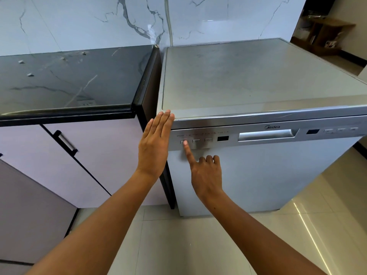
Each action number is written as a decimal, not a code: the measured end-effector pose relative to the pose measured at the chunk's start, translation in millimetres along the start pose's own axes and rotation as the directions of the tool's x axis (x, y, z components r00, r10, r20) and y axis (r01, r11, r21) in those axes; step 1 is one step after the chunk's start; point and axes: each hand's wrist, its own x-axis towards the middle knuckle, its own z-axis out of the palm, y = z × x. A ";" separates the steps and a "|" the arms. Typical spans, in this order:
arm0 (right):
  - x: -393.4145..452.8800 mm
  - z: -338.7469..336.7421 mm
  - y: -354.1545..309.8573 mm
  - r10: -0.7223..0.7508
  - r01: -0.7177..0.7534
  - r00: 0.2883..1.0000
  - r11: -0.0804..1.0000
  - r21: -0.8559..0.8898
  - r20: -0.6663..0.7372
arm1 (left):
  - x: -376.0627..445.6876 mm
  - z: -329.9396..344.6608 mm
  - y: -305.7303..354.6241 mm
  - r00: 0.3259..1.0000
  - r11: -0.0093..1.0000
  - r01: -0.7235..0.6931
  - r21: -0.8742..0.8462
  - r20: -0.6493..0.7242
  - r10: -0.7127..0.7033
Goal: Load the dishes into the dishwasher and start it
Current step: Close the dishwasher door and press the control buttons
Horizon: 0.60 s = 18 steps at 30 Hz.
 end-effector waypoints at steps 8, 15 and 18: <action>4.2 -17.1 -19.4 -0.030 0.038 0.988 0.998 -0.046 0.152 | 2.0 -0.7 1.3 1.000 1.000 -0.016 0.019 -0.009 0.016; -4.1 -7.9 -19.9 0.106 -0.111 0.977 0.994 0.017 0.183 | 3.2 -3.4 -1.4 0.999 0.999 -0.041 0.028 -0.001 0.041; -27.8 0.0 1.8 0.089 -0.086 0.977 0.996 -0.022 0.194 | 3.2 -2.9 -1.1 0.999 0.999 -0.038 0.027 -0.011 0.038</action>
